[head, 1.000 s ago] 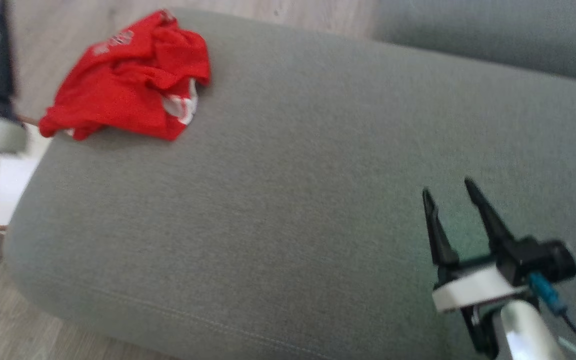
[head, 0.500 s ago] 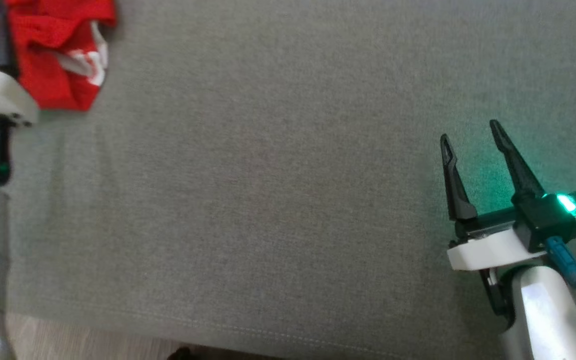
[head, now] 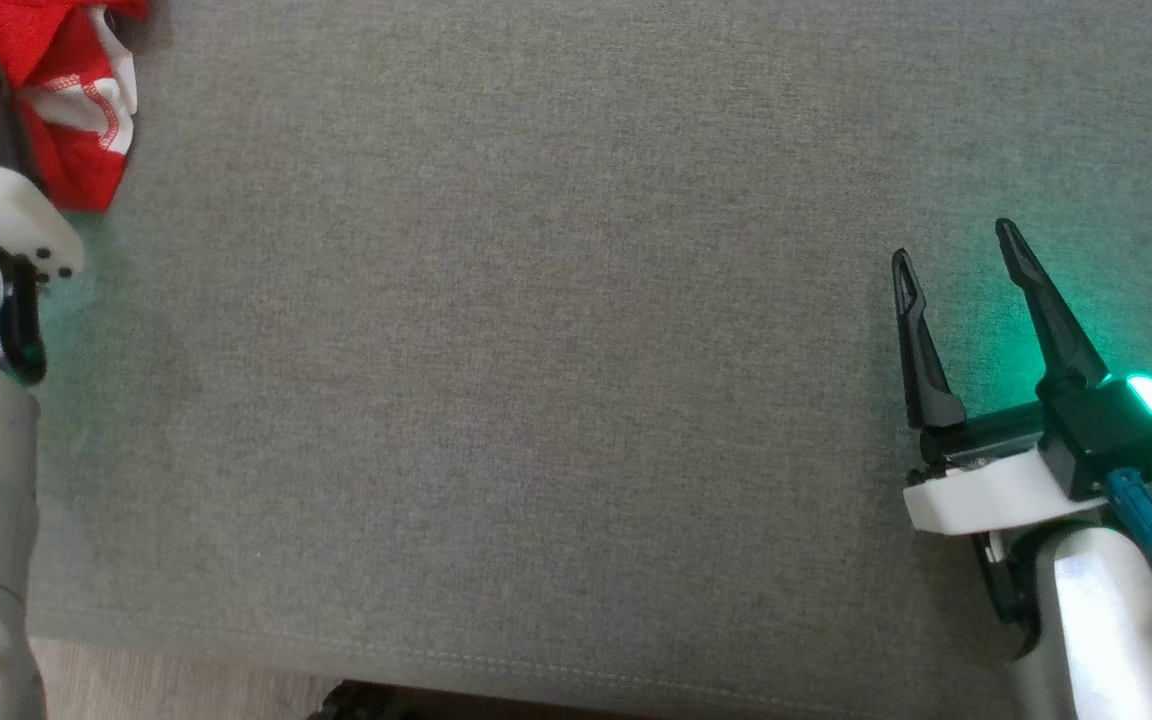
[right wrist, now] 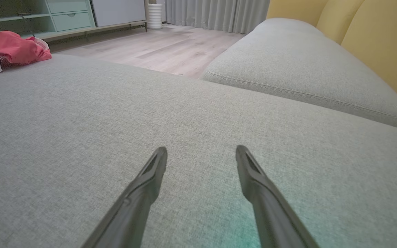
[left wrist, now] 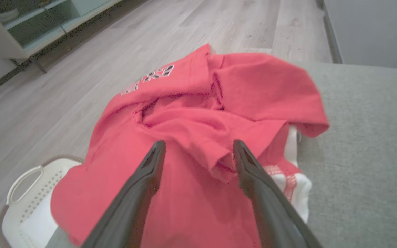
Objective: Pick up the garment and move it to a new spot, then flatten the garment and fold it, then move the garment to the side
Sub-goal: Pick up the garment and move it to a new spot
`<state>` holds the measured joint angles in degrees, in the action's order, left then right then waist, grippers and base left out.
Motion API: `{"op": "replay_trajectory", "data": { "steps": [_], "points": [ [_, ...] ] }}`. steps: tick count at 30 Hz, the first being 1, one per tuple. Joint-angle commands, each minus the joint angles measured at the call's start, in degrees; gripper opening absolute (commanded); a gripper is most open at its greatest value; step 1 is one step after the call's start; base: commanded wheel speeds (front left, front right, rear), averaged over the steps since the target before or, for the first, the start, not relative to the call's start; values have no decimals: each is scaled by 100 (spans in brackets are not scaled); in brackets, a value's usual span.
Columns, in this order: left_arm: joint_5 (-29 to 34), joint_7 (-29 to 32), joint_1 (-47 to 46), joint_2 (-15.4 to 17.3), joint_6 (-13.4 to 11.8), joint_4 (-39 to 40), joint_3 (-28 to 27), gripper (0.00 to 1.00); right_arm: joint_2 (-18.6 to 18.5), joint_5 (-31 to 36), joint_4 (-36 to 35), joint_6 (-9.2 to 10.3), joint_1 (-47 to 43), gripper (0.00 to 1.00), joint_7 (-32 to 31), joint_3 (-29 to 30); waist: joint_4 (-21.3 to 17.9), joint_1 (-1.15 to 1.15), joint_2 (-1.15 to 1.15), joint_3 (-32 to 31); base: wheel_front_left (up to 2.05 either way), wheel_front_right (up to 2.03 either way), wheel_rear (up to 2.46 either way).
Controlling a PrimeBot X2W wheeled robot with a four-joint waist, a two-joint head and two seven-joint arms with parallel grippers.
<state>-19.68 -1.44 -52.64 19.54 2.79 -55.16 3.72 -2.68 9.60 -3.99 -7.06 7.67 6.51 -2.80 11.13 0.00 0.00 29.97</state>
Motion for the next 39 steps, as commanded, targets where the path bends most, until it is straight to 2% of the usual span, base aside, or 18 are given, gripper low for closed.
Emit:
{"op": "replay_trajectory", "data": {
  "steps": [1, 3, 4, 5, 10, 15, 22, 26, 32, 39],
  "points": [
    [-62, 35, -143, 303, -35, -7, -161, 76, -20, 27, -214, -43, -14, 100, -20, -136, 7, 0, 0, -9, 0, 0, 0],
    [-100, 29, -191, 258, -16, -150, -157, 20, -20, 8, -192, -43, -11, 100, -18, -164, 9, 0, 0, -33, 0, 0, 0],
    [-102, 9, -205, 247, -12, -207, -145, 4, -20, 0, -175, -43, -10, 100, -14, -178, 8, 0, 0, -53, 0, 0, 0],
    [-103, -17, -220, 238, -3, -258, -131, 0, -20, -8, -158, -43, -10, 100, -12, -190, 7, 0, 0, -75, 0, 0, 0],
    [-115, -187, -291, 250, 45, -411, -102, 0, -20, -58, -68, -43, -22, 100, 21, -203, 1, 0, 0, -212, 0, 0, 0],
    [-19, -393, -401, 408, 114, -498, 16, 0, -20, -204, 126, -43, -41, 100, 154, -182, -34, 0, 0, -536, 0, 0, 0],
    [268, -451, -799, 664, 277, -235, 393, 0, -20, -561, 595, -43, -77, 100, 435, -131, -159, 0, 0, -1297, 0, 0, 0],
    [456, -338, -1057, 696, 385, 149, 754, 0, -20, -831, 894, -43, -151, 100, 594, -79, -314, 0, 0, -1845, 0, 0, 0],
    [498, 114, -1287, 499, 462, 916, 1420, 0, -20, -1160, 1294, -43, -339, 100, 762, 42, -653, 0, 0, -2578, 0, 0, 0],
    [-115, 579, -1297, -159, 468, 1901, 2364, 0, -20, -1371, 1570, -43, -538, 100, 836, 230, -1098, 0, 0, -3029, 0, 0, 0]
  ]
}}
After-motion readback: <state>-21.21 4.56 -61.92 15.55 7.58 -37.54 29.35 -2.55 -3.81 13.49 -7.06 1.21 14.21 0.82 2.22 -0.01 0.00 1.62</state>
